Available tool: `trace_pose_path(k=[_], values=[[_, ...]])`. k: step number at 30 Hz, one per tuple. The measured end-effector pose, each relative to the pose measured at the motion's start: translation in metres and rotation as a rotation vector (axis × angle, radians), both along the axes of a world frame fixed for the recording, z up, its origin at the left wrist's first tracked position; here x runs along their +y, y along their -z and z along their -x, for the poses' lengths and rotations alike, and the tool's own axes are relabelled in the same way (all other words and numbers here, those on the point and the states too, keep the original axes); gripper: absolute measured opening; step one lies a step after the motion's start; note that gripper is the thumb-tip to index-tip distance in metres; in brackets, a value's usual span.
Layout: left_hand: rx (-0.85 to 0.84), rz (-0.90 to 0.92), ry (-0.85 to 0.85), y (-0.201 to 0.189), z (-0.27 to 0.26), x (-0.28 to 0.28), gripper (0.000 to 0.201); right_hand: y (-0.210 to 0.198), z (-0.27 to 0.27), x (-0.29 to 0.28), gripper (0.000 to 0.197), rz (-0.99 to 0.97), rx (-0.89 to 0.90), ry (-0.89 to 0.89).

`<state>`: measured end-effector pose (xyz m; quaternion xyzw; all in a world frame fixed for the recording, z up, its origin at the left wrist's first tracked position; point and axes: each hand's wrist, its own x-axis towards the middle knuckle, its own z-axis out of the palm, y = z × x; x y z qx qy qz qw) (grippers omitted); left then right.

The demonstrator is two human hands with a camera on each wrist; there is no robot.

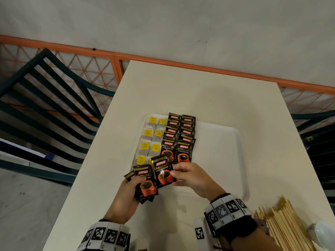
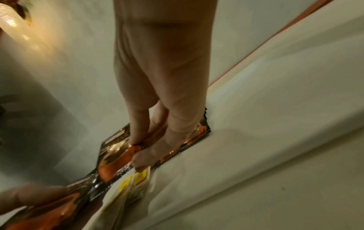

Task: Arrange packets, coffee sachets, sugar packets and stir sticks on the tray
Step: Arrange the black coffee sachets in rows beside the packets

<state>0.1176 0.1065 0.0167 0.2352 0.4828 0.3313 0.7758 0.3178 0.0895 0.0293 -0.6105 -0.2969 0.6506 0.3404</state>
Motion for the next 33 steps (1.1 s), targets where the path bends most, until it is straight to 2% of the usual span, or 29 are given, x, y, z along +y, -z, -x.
trace_pose_path(k=[2,4,7,15,20,33], values=[[-0.011,0.004,-0.039,0.002,0.005,0.001,0.026,0.002,0.001,0.001,0.008,0.014,-0.065,0.068],[-0.026,0.011,-0.059,0.003,0.009,0.001,0.026,0.006,0.001,0.003,0.012,0.032,-0.158,0.118],[-0.037,0.002,-0.066,0.002,0.011,0.001,0.029,0.010,0.004,0.008,0.012,0.047,-0.200,0.174],[0.002,-0.009,-0.047,0.003,0.008,-0.002,0.031,0.021,0.011,0.020,0.012,0.060,-0.277,0.256],[0.001,-0.002,-0.039,0.006,0.008,-0.003,0.032,0.024,0.011,0.020,0.010,0.025,-0.421,0.245],[0.092,-0.025,-0.008,0.009,0.001,-0.005,0.029,0.030,0.015,0.021,0.016,-0.027,-0.471,0.279]])
